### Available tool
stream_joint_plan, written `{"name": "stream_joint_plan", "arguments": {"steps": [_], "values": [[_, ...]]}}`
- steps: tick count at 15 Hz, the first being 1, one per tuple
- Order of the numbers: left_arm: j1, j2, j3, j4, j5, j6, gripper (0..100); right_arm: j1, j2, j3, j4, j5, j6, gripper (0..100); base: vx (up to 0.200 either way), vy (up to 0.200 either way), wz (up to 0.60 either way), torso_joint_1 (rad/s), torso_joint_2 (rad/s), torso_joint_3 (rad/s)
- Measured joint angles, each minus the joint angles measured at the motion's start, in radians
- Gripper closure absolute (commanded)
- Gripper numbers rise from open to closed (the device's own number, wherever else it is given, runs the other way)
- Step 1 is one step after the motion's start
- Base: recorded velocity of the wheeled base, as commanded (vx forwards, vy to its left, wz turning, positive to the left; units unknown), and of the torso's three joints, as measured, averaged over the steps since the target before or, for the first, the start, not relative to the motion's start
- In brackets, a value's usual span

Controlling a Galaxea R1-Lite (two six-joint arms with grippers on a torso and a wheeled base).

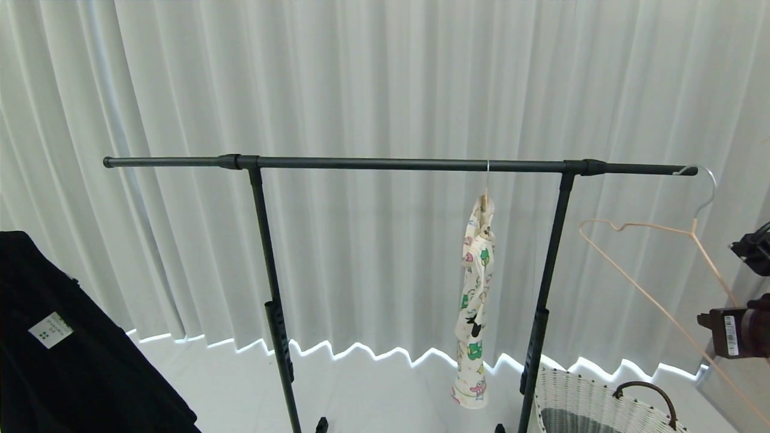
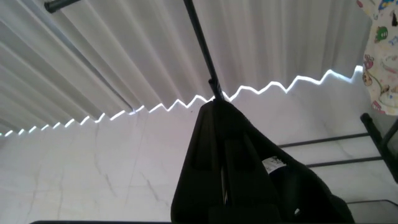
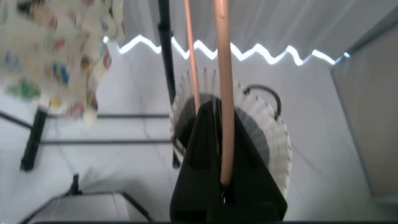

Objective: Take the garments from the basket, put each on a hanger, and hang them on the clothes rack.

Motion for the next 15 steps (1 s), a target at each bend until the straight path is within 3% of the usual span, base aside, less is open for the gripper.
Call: {"name": "stream_joint_plan", "arguments": {"steps": [5, 8, 11, 15], "values": [[0.004, -0.019, 0.052, 0.0, 0.0, 0.0, 100, 0.01, -0.216, 0.031, 0.189, 0.047, -0.073, 100, -0.2, 0.0, 0.0, -0.001, 0.0, 0.003], [0.002, -0.022, 0.075, 0.0, 0.0, 0.0, 100, 0.093, -0.305, 0.03, 0.198, 0.11, -0.095, 100, -0.067, 0.0, 0.0, 0.002, 0.0, 0.001], [-0.015, -0.019, 0.104, -0.028, 0.0, -0.011, 100, 0.292, -0.348, 0.024, 0.196, 0.129, -0.097, 100, 0.0, 0.0, 0.0, 0.0, 0.0, 0.0], [-0.03, 0.063, 0.113, -0.095, 0.023, -0.096, 100, 0.664, -0.33, 0.022, 0.188, 0.156, -0.082, 100, 0.0, 0.0, 0.0, 0.0, 0.0, 0.0]]}}
